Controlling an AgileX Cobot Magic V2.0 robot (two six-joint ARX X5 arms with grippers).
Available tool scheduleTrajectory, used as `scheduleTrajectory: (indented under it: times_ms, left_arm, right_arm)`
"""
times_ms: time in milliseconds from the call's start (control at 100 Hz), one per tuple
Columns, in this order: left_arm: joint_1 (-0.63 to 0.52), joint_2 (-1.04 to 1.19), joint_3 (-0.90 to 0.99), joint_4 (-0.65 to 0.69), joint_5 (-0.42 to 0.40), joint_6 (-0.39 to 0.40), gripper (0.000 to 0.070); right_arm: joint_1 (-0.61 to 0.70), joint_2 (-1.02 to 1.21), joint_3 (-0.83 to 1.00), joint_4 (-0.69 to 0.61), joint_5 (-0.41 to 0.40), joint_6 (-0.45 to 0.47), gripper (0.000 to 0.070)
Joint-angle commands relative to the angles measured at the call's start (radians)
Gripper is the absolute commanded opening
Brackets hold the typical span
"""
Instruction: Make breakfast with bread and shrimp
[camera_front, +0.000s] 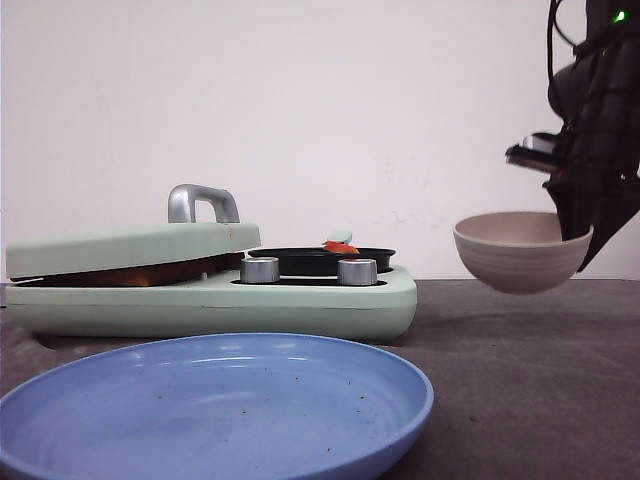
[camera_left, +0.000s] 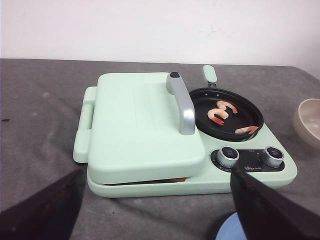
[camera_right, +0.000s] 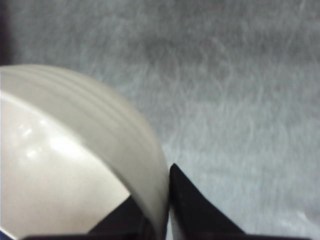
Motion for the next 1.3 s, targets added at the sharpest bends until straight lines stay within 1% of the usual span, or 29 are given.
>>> scheduleTrajectory:
  times_ms: [0,450,510,680,730,780,870,900,930,960,1050,1290]
  left_arm:
    - [-0.001,0.000,0.004,0.010,0.000,0.013,0.0515]
    - [-0.001,0.000,0.004,0.009,0.000,0.013,0.0515]
    - [-0.001,0.000,0.004,0.009,0.000,0.012,0.0515]
    - [-0.001,0.000,0.004,0.008,0.000,0.012,0.0515]
    - [-0.001,0.000,0.004,0.005,0.000,0.012,0.0515]
    - [-0.001,0.000,0.004,-0.001,0.000,0.012,0.0515]
    - [-0.001,0.000,0.004,-0.015,0.000,0.013,0.0515]
    - [-0.001,0.000,0.004,-0.020,0.000,0.013,0.0515]
    - [-0.001,0.000,0.004,-0.027,0.000,0.013,0.0515]
    - [-0.001,0.000,0.004,-0.034,0.000,0.013,0.0515]
    - [-0.001,0.000,0.004,-0.039,0.000,0.013,0.0515]
    - [-0.001,0.000,0.004,-0.025,0.000,0.014,0.0515]
  right_arm:
    - [0.001,0.037,0.021,0.003,-0.003,-0.014,0.0000]
    - [0.000,0.080,0.021,0.040,0.007,-0.010,0.0000]
    - [0.000,0.080,0.021,0.040,0.007,-0.011,0.0013]
    - [0.000,0.080,0.021,0.045,0.007,-0.019,0.0020]
    - [0.000,0.080,0.021,0.043,0.007,-0.032,0.0049]
    - [0.000,0.080,0.021,0.043,0.007,-0.036,0.0125]
    - [-0.002,0.080,0.021,0.044,0.006,-0.037,0.0324]
    - [-0.004,0.080,0.021,0.045,0.007,-0.037,0.0371]
    - [-0.006,0.080,0.021,0.044,0.007,-0.038,0.0394]
    - [-0.008,0.080,0.022,0.043,0.006,-0.039,0.0405]
    - [-0.011,0.078,0.022,0.024,0.005,-0.060,0.0406]
    - [-0.030,0.032,0.024,0.005,0.002,-0.058,0.0406]
